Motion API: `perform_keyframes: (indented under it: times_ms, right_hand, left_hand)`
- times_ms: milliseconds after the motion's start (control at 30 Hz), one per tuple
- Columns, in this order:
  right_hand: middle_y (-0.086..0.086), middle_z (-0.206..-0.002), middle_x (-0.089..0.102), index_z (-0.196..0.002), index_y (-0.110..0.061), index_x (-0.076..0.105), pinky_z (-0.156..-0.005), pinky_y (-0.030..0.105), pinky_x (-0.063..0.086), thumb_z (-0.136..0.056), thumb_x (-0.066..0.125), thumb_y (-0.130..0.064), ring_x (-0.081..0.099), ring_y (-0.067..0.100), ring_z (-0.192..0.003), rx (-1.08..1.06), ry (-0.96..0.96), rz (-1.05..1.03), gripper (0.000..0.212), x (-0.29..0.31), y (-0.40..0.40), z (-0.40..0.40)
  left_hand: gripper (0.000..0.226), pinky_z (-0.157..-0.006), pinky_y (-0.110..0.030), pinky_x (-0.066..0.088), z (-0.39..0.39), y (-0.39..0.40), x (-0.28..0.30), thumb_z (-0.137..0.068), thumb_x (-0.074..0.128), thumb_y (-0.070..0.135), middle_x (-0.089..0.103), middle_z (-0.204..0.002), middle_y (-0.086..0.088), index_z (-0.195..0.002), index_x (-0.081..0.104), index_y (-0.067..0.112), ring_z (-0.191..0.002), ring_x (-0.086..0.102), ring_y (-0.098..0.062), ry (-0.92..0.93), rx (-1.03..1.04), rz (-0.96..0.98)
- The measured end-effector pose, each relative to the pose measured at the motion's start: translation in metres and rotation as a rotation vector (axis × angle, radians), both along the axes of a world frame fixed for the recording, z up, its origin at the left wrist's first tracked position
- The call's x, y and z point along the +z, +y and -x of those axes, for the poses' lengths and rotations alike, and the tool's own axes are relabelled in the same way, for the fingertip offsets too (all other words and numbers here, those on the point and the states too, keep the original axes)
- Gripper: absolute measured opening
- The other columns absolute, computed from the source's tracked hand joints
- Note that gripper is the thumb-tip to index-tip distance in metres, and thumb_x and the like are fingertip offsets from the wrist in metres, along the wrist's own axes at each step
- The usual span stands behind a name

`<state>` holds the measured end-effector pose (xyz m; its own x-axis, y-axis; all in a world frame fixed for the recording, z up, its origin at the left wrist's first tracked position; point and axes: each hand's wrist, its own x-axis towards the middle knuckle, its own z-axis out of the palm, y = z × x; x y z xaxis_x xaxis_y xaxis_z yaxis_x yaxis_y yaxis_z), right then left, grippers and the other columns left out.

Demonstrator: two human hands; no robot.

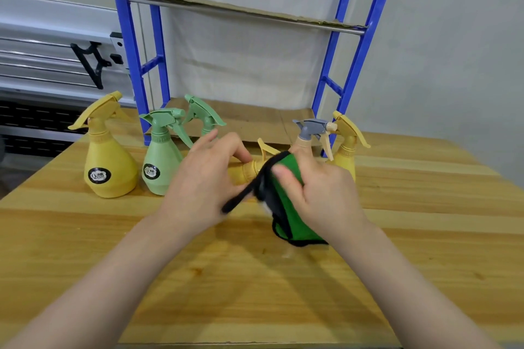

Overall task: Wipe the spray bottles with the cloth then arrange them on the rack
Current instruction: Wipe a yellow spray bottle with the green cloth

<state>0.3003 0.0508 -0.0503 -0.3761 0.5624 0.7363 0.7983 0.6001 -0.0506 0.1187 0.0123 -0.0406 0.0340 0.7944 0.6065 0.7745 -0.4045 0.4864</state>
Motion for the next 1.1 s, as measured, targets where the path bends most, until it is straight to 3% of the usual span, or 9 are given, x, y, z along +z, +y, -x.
perform_keyframes:
  times_ms: [67,167,333,500,600,767,867,967,1100]
  right_hand:
    - [0.003,-0.052,0.048,-0.074,-0.01,0.058,-0.039,0.026,0.03,-0.105,0.016,-0.051,0.046,0.026,-0.039,-0.016,0.049,-0.077,0.066,0.003,0.002,0.001]
    - [0.003,-0.055,0.049,-0.076,-0.01,0.058,-0.043,0.026,0.029,-0.105,0.019,-0.048,0.046,0.023,-0.042,-0.005,0.106,-0.088,0.062,0.002,0.002,0.004]
    - [-0.01,-0.087,0.063,-0.103,-0.017,0.061,-0.067,0.011,0.043,-0.095,0.057,-0.04,0.06,0.001,-0.079,0.245,0.512,0.436,0.024,-0.001,-0.005,0.003]
    - [0.014,-0.111,0.065,-0.099,-0.026,0.068,-0.091,0.053,0.054,-0.082,0.065,-0.055,0.064,0.031,-0.105,0.407,0.723,0.97,0.034,0.002,-0.007,-0.003]
    - [0.014,-0.112,0.058,-0.094,-0.026,0.063,-0.098,0.057,0.047,-0.076,0.058,-0.074,0.056,0.033,-0.114,0.351,0.707,0.849,0.051,0.0,-0.007,0.006]
    - [0.008,-0.094,0.055,-0.085,-0.02,0.054,-0.088,0.047,0.046,-0.087,0.045,-0.062,0.054,0.028,-0.096,0.285,0.775,0.516,0.043,-0.002,-0.013,0.02]
    - [-0.001,-0.09,0.052,-0.08,-0.028,0.049,-0.083,0.035,0.042,-0.089,0.031,-0.066,0.052,0.019,-0.091,0.213,0.699,0.517,0.043,0.003,-0.013,0.016]
    - [-0.004,-0.095,0.056,-0.086,-0.027,0.05,-0.084,0.039,0.045,-0.087,0.018,-0.075,0.054,0.019,-0.094,0.065,0.502,0.553,0.057,0.007,-0.009,0.01]
    - [-0.01,-0.086,0.064,-0.11,-0.026,0.052,-0.073,0.027,0.049,-0.09,0.032,-0.066,0.059,0.002,-0.083,0.072,0.418,0.671,0.048,0.01,-0.011,-0.009]
  left_hand:
    - [0.037,-0.079,-0.033,0.046,-0.003,-0.003,-0.004,-0.067,0.071,0.044,0.063,-0.085,0.004,-0.087,0.055,0.018,-0.078,0.055,-0.012,-0.112,-0.034,0.057]
    - [0.038,-0.075,-0.039,0.048,-0.007,0.0,-0.007,-0.065,0.067,0.049,0.063,-0.091,0.01,-0.089,0.054,0.022,-0.09,0.058,-0.015,-0.172,0.004,0.075]
    - [0.046,-0.08,-0.039,0.05,0.0,0.005,-0.009,-0.065,0.069,0.06,0.065,-0.089,0.009,-0.089,0.053,0.023,-0.091,0.062,-0.012,-0.268,-0.043,0.049]
    - [0.034,-0.071,-0.047,0.051,0.001,0.01,-0.021,-0.071,0.082,0.029,0.065,-0.085,0.006,-0.086,0.052,0.025,-0.083,0.063,-0.019,-0.372,-0.108,0.08]
    - [0.031,-0.072,-0.04,0.052,-0.004,0.011,-0.029,-0.07,0.077,0.032,0.061,-0.085,0.009,-0.086,0.052,0.02,-0.085,0.061,-0.015,-0.455,-0.184,0.087]
    - [0.031,-0.065,-0.025,0.046,-0.017,0.014,-0.036,-0.07,0.074,0.026,0.06,-0.079,0.002,-0.084,0.051,0.012,-0.071,0.058,-0.01,-0.633,-0.285,0.067]
    - [0.039,-0.059,-0.026,0.042,-0.024,0.016,-0.041,-0.071,0.079,0.028,0.056,-0.073,0.002,-0.084,0.05,0.005,-0.065,0.053,-0.007,-0.651,-0.289,0.075]
    - [0.03,-0.058,-0.013,0.039,-0.032,0.021,-0.047,-0.075,0.079,0.009,0.055,-0.074,0.007,-0.082,0.05,0.008,-0.064,0.05,-0.001,-0.652,-0.217,0.105]
    - [0.026,-0.071,-0.013,0.044,-0.036,0.035,-0.049,-0.077,0.073,0.0,0.058,-0.084,0.01,-0.086,0.052,0.013,-0.081,0.058,-0.001,-0.63,-0.232,0.171]
